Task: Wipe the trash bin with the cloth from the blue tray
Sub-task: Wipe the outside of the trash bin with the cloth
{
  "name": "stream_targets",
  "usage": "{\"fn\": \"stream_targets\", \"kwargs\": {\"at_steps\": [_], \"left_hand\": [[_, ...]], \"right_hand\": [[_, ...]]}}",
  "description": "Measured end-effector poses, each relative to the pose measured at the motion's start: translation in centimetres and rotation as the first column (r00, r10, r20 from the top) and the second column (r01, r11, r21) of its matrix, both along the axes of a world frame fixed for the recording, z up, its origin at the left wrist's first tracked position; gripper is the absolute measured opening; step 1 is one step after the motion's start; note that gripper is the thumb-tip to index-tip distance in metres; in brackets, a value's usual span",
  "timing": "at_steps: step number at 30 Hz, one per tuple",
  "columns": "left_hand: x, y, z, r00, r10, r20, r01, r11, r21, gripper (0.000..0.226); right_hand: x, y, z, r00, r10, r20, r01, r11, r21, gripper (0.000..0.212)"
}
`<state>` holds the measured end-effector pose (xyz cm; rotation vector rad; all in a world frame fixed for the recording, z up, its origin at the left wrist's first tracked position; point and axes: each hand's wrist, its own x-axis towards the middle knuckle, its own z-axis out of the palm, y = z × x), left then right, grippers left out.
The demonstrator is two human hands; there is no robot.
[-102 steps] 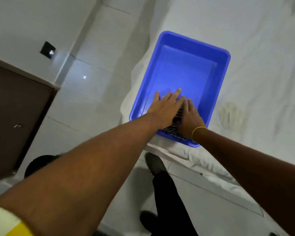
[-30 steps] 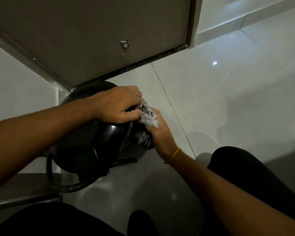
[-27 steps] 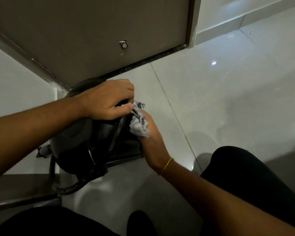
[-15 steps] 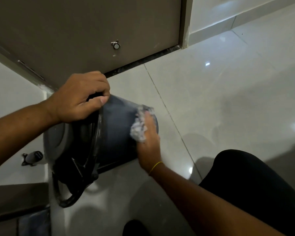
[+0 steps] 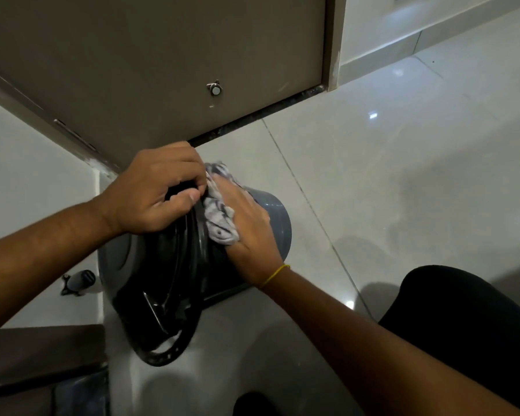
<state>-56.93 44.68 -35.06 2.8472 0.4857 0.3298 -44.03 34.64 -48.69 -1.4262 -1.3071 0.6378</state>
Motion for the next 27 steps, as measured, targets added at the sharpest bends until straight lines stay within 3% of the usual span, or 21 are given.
{"fn": "stream_targets", "kwargs": {"at_steps": [3,6,8,11,13,15,17,20,23,25,27], "left_hand": [[0.1,-1.0,0.0,0.999,-0.038,-0.016,0.038,0.999,-0.011,0.038],[0.8,-2.0,-0.2,0.995,-0.085,-0.06,0.085,0.996,0.0,0.036],[1.2,-2.4,-0.3,0.991,-0.106,-0.078,0.106,0.994,0.0,0.035],[1.1,-2.7,-0.4,0.986,-0.145,-0.084,0.147,0.989,0.017,0.034],[0.5,-3.0,-0.5,0.981,-0.176,-0.083,0.179,0.984,0.023,0.034],[-0.2,-3.6,-0.7,0.979,-0.187,-0.087,0.19,0.981,0.036,0.033],[-0.7,-4.1,-0.8,0.978,-0.19,-0.09,0.193,0.981,0.03,0.03],[-0.7,-4.9,-0.8,0.968,-0.225,-0.115,0.227,0.974,0.008,0.023],[-0.1,-5.9,-1.0,0.942,-0.289,-0.17,0.296,0.955,0.015,0.021],[0.4,-6.3,-1.2,0.924,-0.328,-0.195,0.339,0.94,0.026,0.023],[0.8,-6.5,-1.4,0.914,-0.35,-0.203,0.366,0.93,0.041,0.025]], "right_hand": [[2.3,-0.3,-5.0,0.96,-0.126,-0.252,0.058,0.963,-0.264,0.052],[5.2,-1.4,-6.0,0.936,-0.21,-0.281,0.077,0.904,-0.421,0.049],[5.1,-0.8,-4.7,0.938,-0.191,-0.289,0.057,0.907,-0.416,0.051],[3.0,1.3,-0.7,0.944,0.052,-0.325,-0.117,0.976,-0.183,0.048],[1.2,1.9,1.7,0.962,0.202,-0.181,-0.213,0.976,-0.043,0.049],[1.0,2.1,1.6,0.936,0.297,-0.188,-0.3,0.954,0.011,0.052],[2.4,1.8,-0.1,0.935,0.289,-0.206,-0.308,0.949,-0.065,0.052],[6.2,1.4,-4.0,0.956,0.11,-0.27,-0.189,0.939,-0.286,0.04],[8.6,0.5,-5.7,0.954,-0.092,-0.286,-0.082,0.836,-0.543,0.039],[7.9,0.5,-4.4,0.96,-0.074,-0.269,-0.079,0.853,-0.516,0.041],[6.0,1.3,-1.1,0.952,0.063,-0.299,-0.175,0.915,-0.364,0.043]]}}
